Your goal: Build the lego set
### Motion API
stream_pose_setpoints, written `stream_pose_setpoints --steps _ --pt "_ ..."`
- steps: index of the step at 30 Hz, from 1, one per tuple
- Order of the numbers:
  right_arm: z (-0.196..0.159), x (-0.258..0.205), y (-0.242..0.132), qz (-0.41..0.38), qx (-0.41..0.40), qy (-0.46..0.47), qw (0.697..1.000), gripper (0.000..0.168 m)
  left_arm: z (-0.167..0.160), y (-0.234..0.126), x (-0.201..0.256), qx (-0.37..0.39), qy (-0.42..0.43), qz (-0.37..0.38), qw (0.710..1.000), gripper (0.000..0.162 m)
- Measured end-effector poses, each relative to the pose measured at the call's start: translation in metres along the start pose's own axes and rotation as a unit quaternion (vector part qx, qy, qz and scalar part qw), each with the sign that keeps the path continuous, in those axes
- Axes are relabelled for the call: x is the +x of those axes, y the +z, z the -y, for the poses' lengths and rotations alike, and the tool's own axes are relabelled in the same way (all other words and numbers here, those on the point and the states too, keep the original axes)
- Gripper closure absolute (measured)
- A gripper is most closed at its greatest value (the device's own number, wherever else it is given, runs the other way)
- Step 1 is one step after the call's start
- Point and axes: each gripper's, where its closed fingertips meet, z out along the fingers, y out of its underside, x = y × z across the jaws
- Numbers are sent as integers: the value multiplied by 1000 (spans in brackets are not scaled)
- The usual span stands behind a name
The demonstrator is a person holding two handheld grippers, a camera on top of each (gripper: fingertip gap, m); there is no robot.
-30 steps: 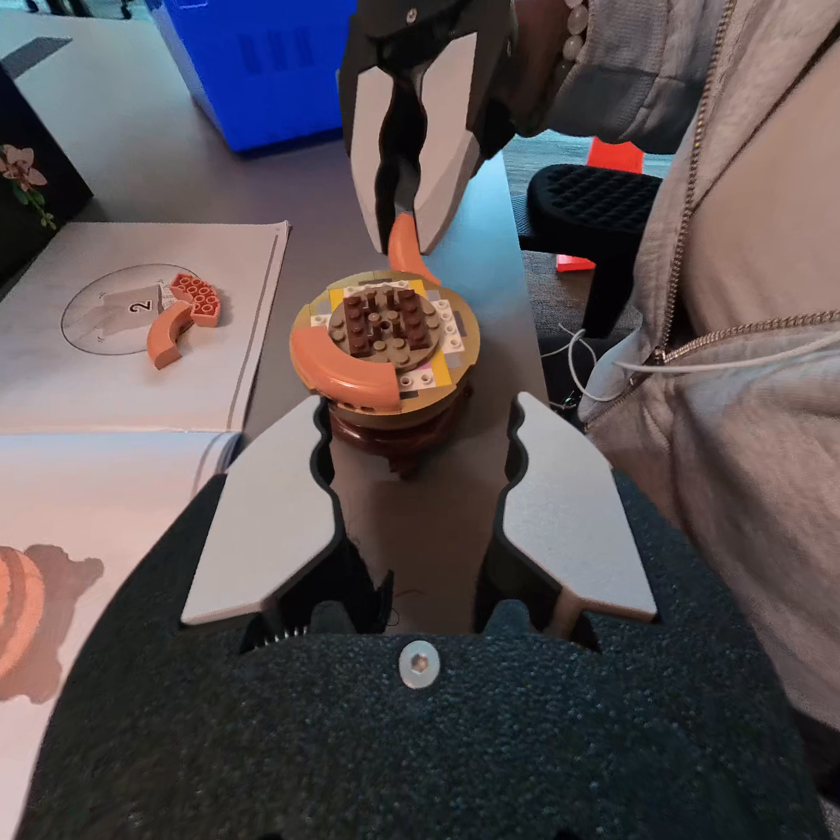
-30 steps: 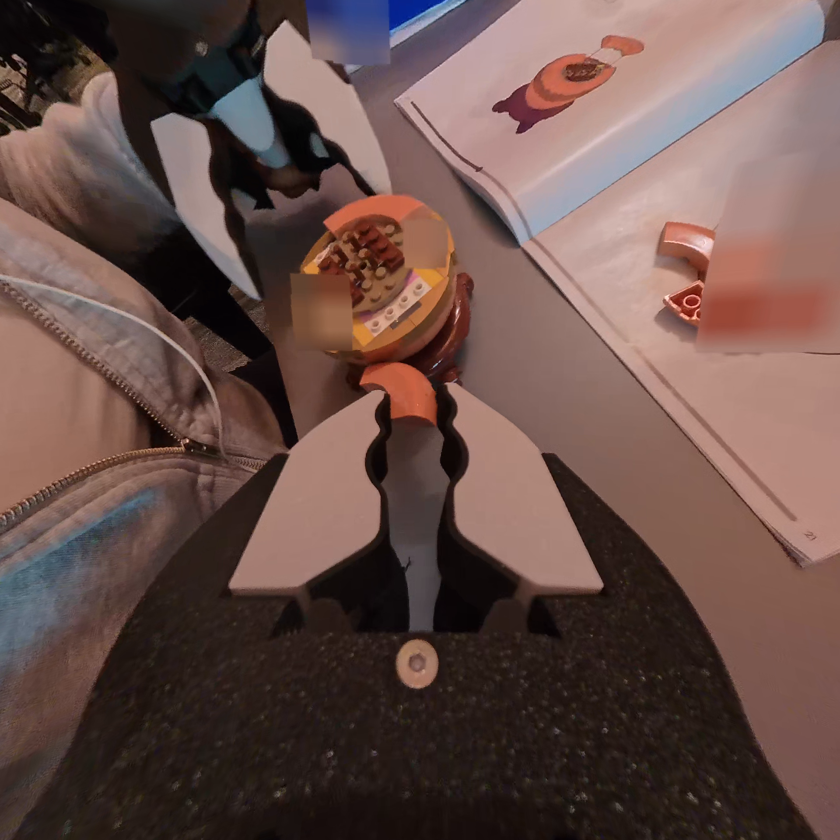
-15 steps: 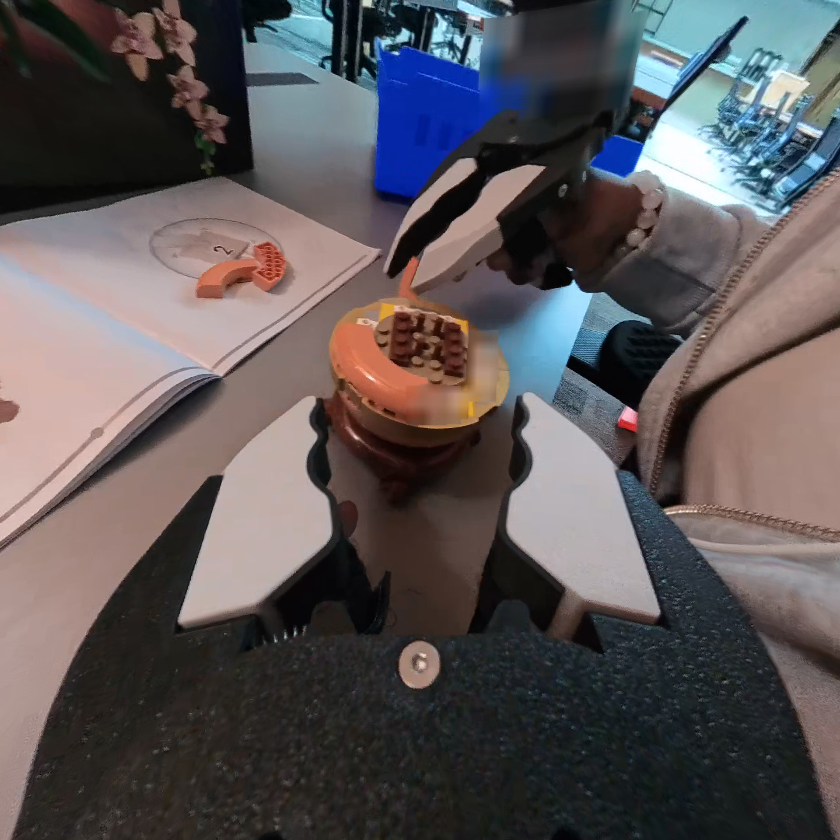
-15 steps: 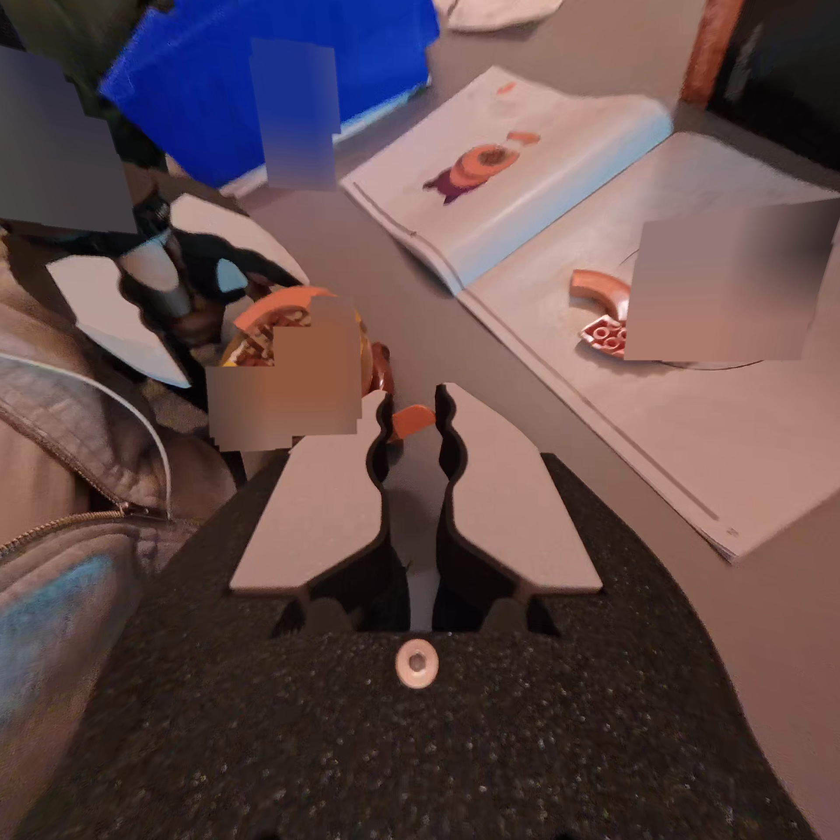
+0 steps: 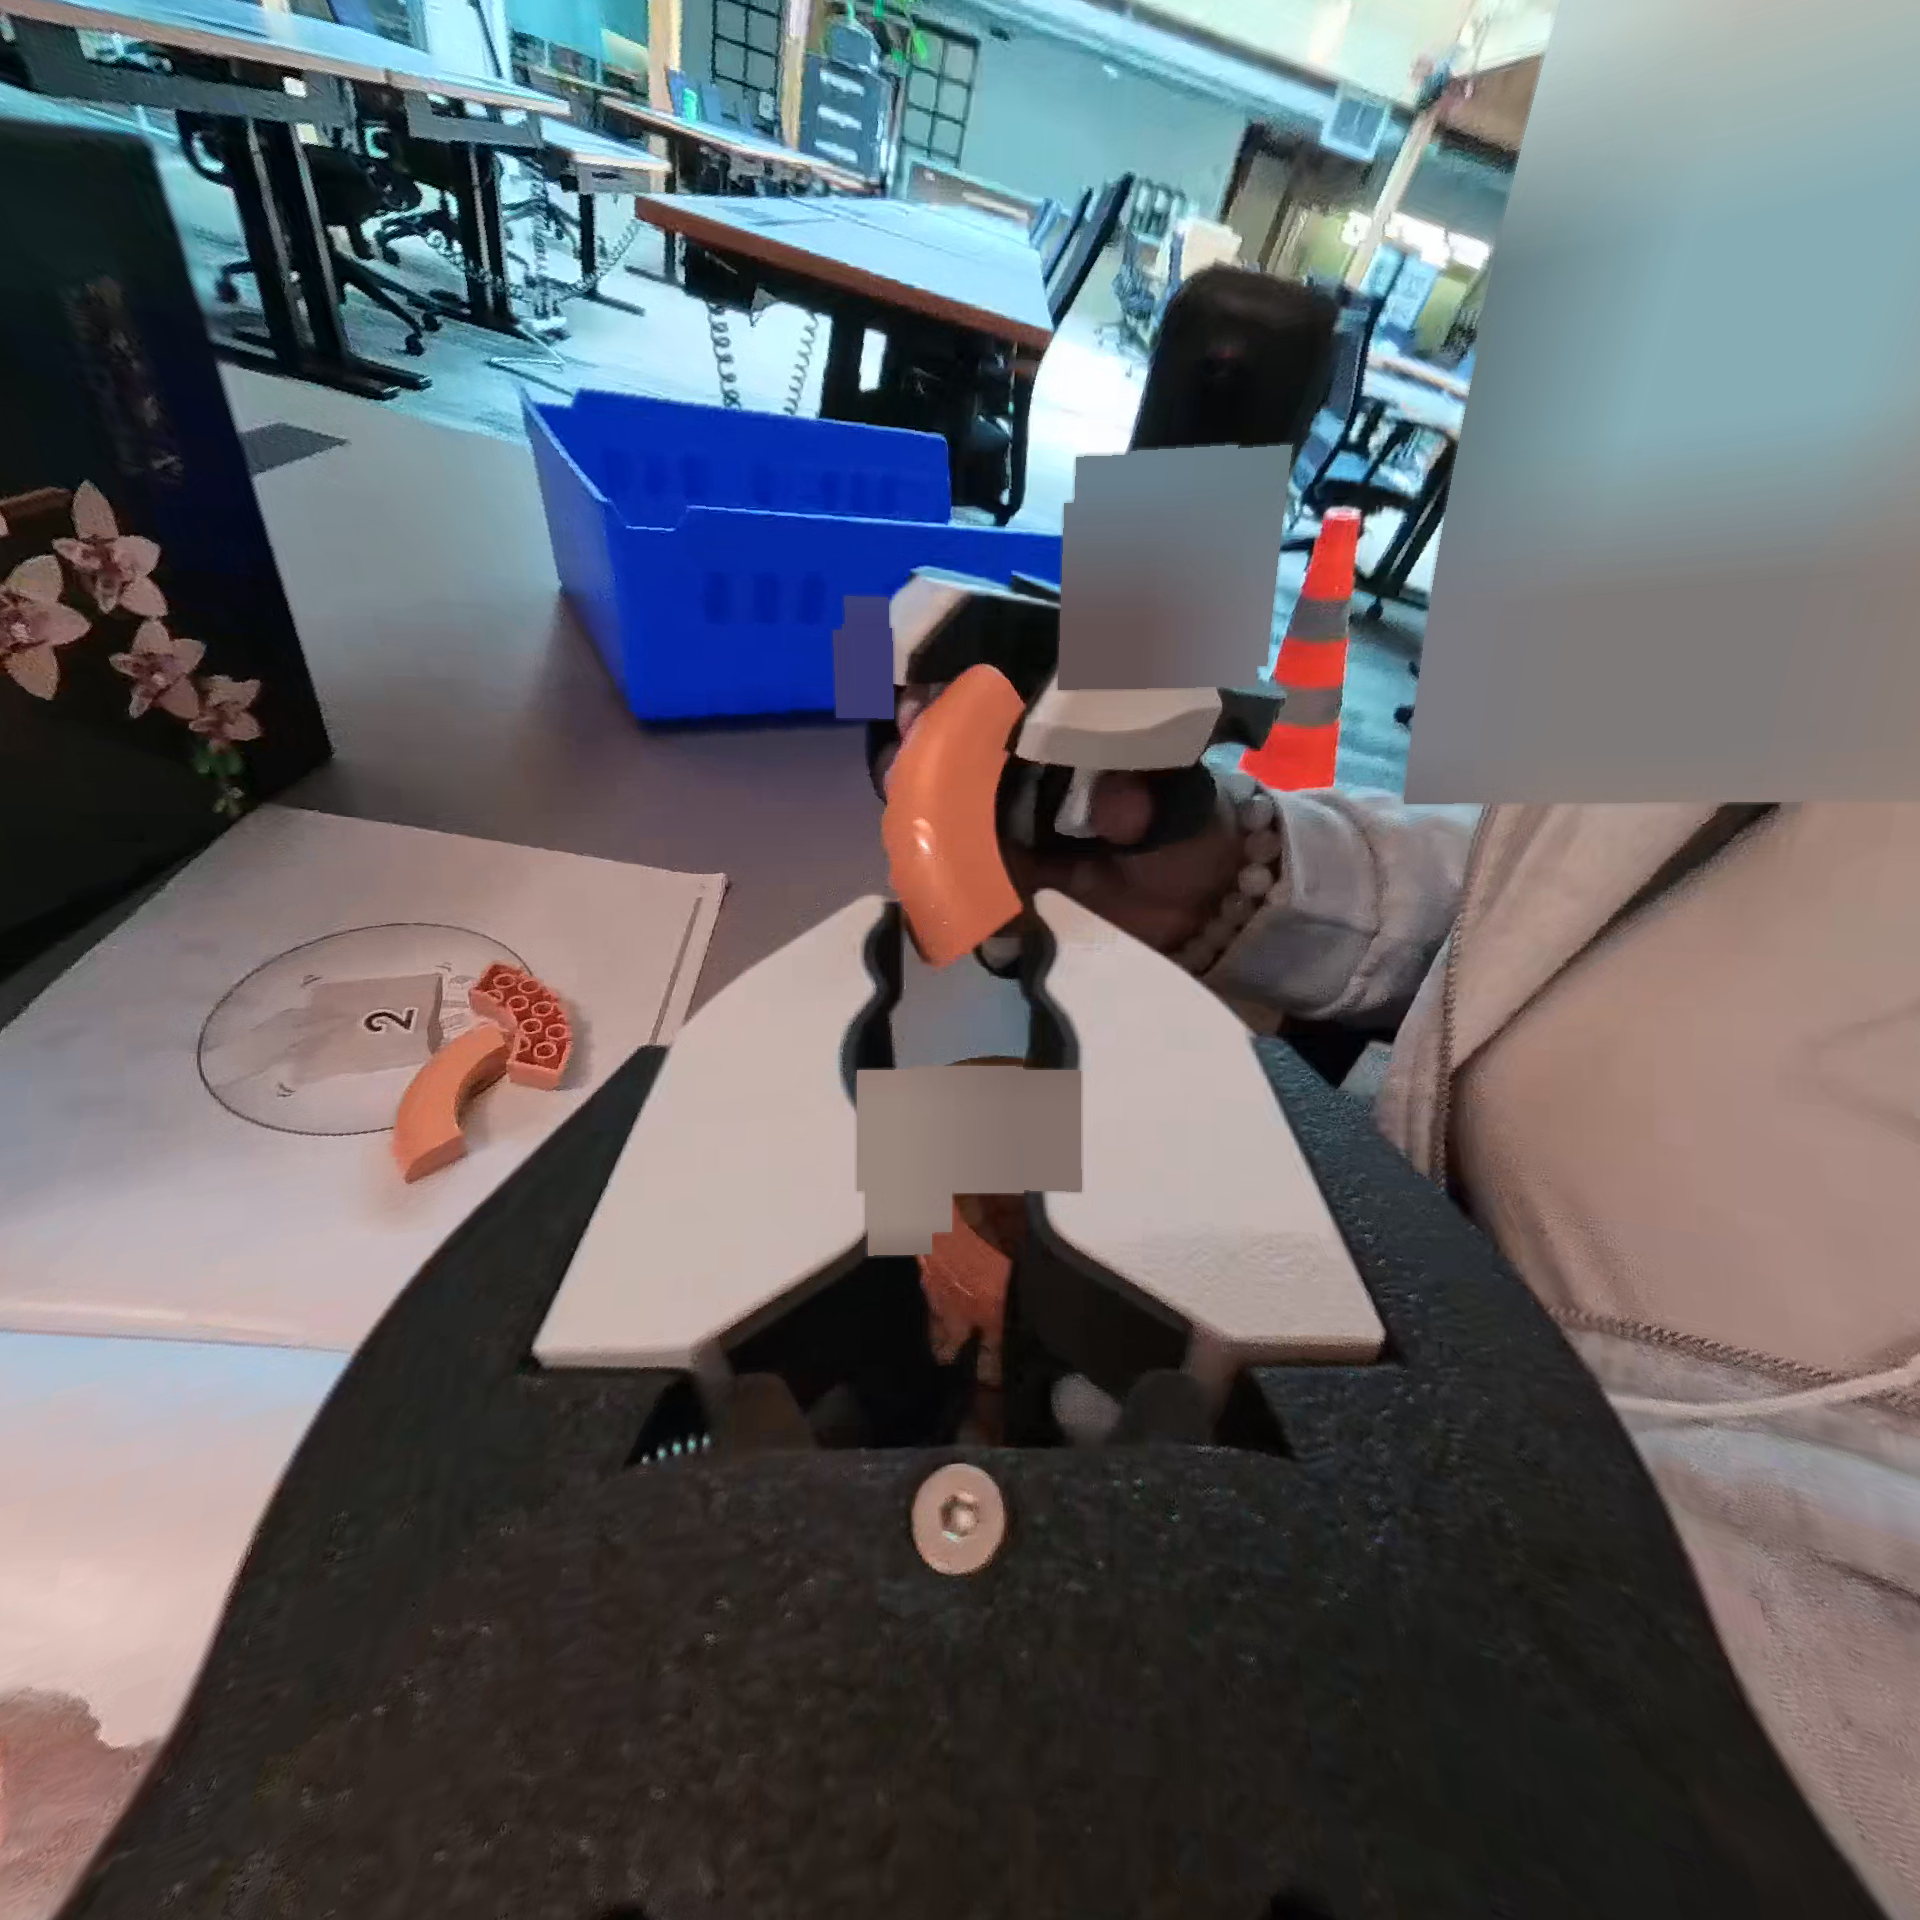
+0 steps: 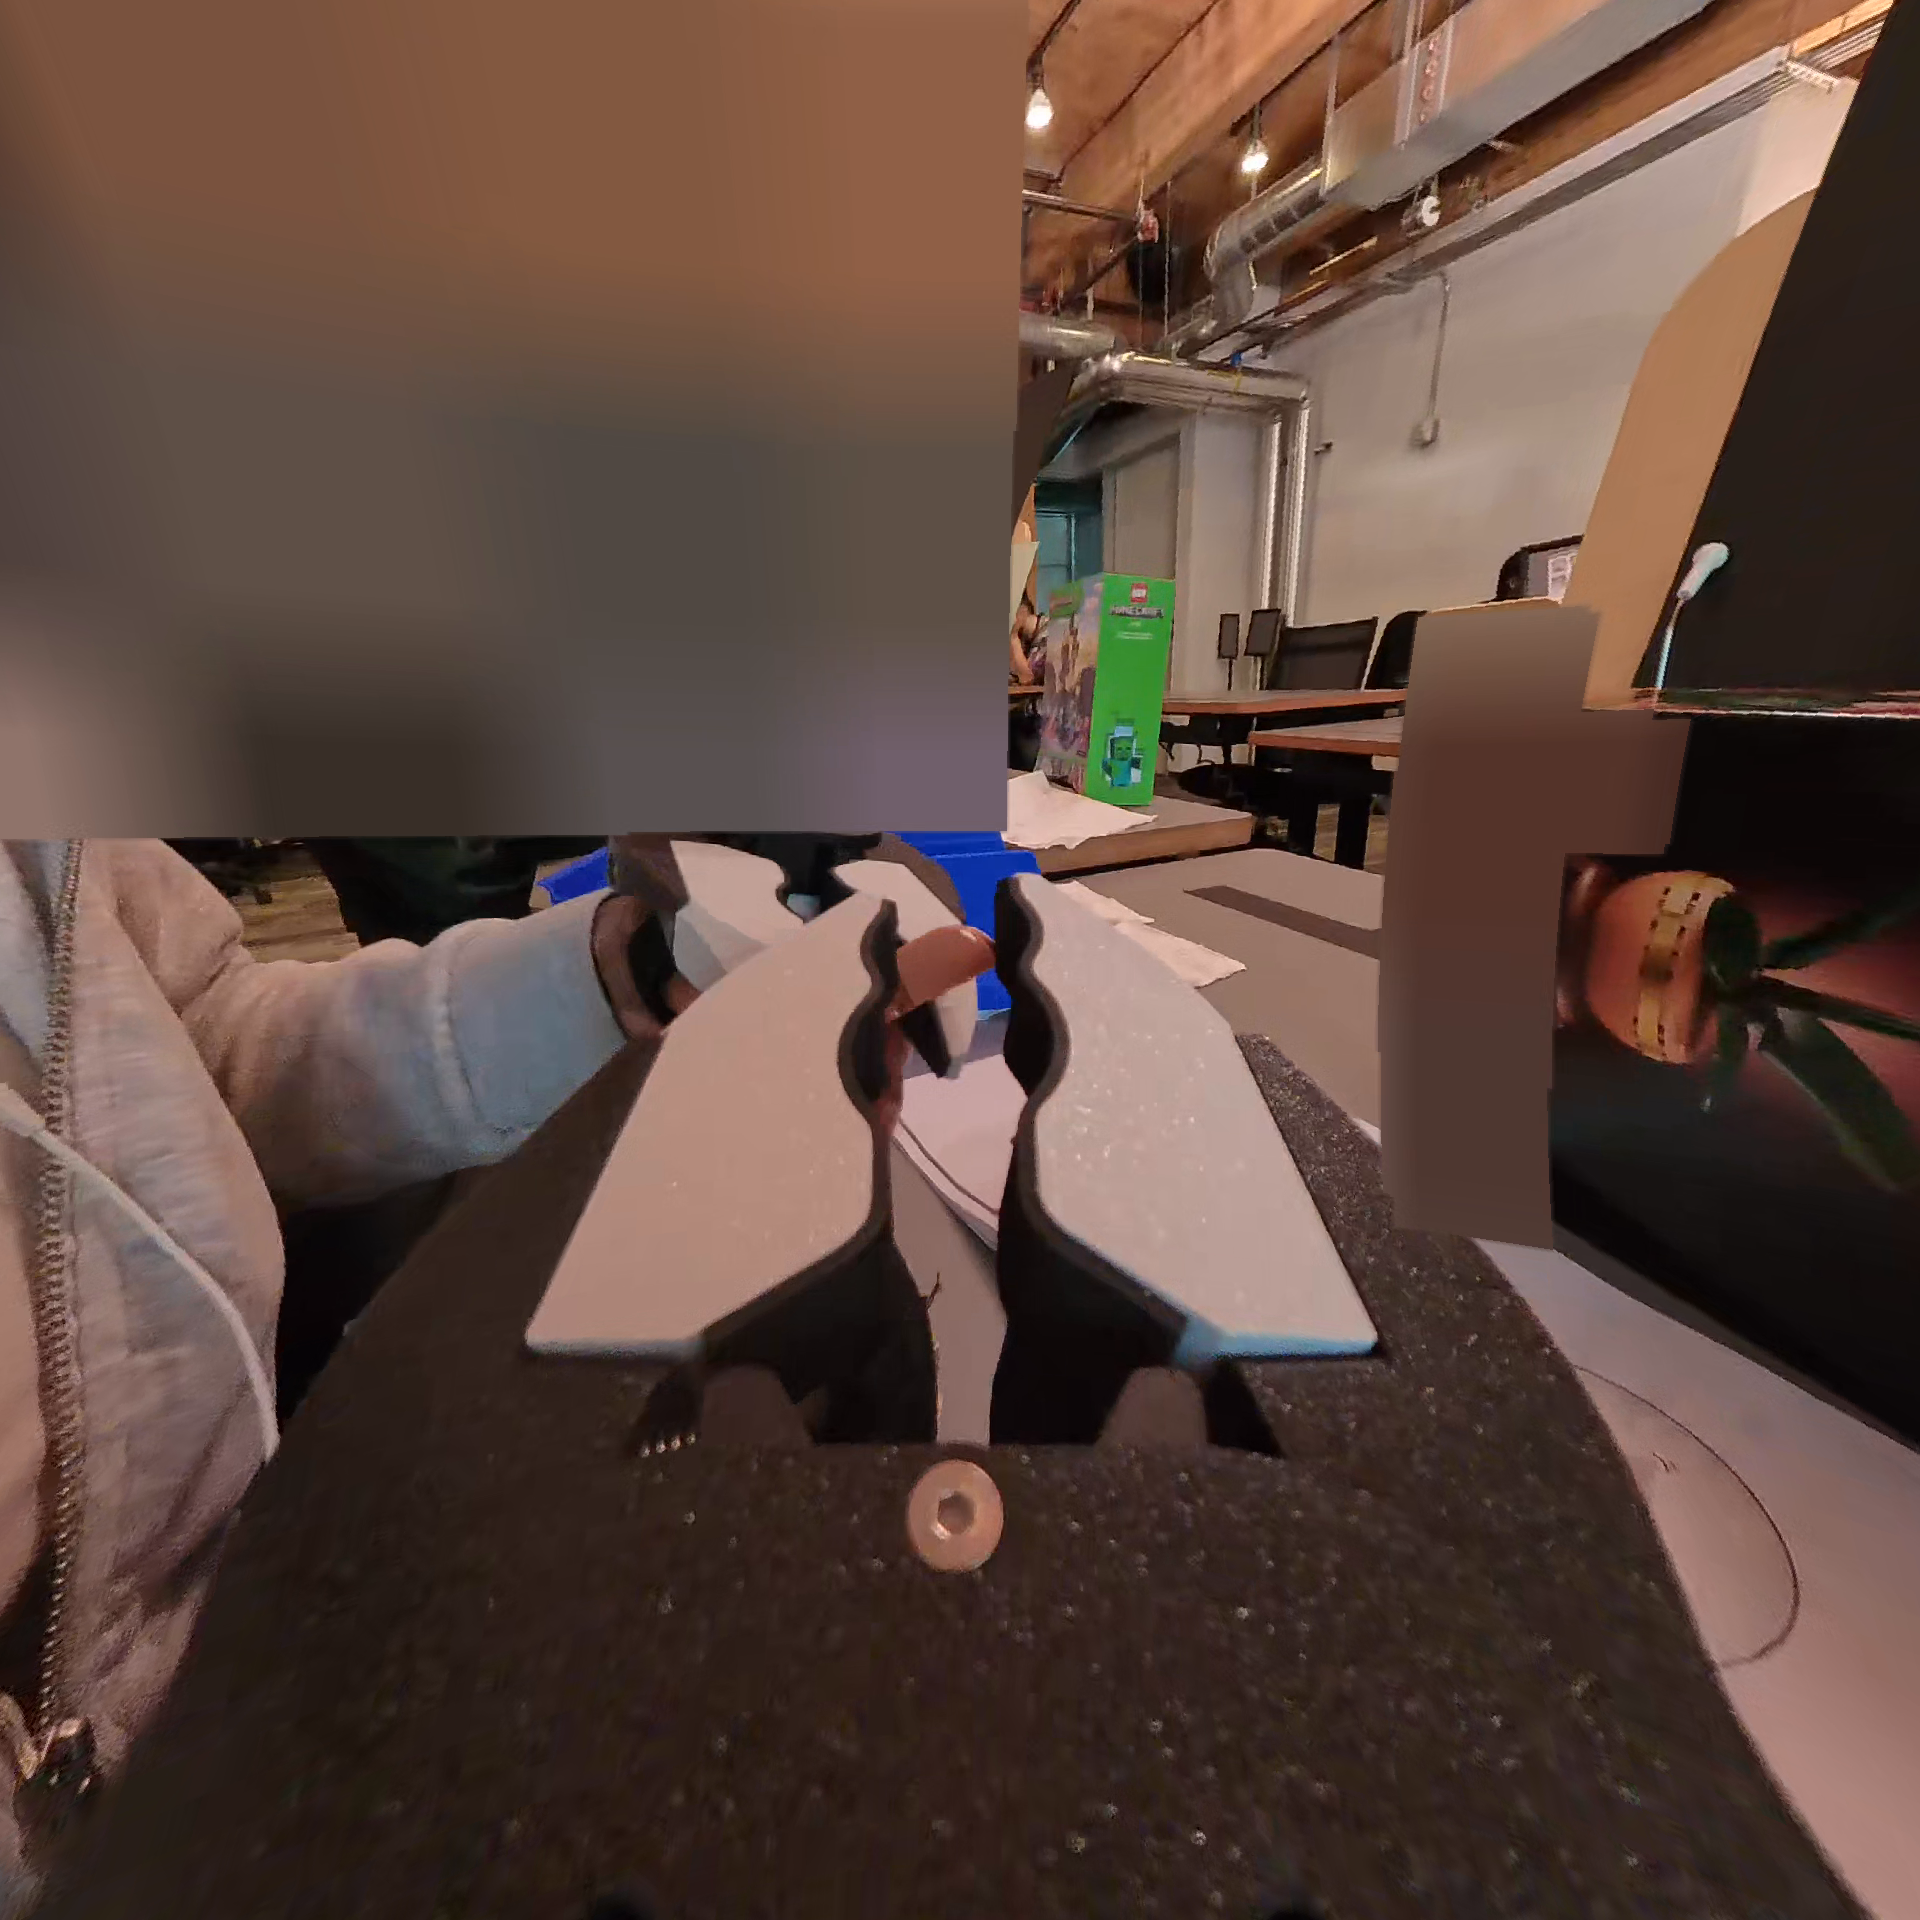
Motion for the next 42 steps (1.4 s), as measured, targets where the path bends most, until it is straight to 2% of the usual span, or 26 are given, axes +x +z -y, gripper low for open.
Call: stream_pose_setpoints --steps 3,7,11,13,15,18,24,27,31,34,37,42 --pt "-11 -3 -6 -4 -39 1 999 151 -4 0 1 -5 17 4 1000 143" --pt "-39 -15 -16 28 -184 10 982 146 -28 -3 0 -99 79 12 992 143" --pt "-59 -18 -25 56 -382 1 922 134 -49 -8 -5 -210 158 9 965 143" --pt "-68 -16 -28 71 -467 -33 881 137 -52 -7 -3 -237 173 -17 956 143" --pt "-72 -17 -27 92 -510 -61 853 145 -55 -6 -3 -257 184 -31 948 143" --pt "-80 -18 -28 107 -553 -66 824 147 -57 -6 -3 -264 188 -50 945 143" --pt "-90 -18 -32 99 -577 6 811 150 -63 -2 -3 -244 140 -83 956 143" --pt "-92 -10 -38 85 -607 15 790 150 -65 -10 -10 -231 118 -43 965 129" --pt "-94 -7 -37 94 -631 18 770 150 -56 -30 -4 -159 88 34 983 115" --pt "-99 -6 -35 91 -645 31 758 150 -71 -35 -5 -159 88 115 977 98" --pt "-99 -7 -35 89 -661 32 744 150 -70 -31 6 -123 81 137 980 98" --pt "-97 -12 -39 92 -694 40 713 150 -71 -30 8 -123 105 169 972 96"
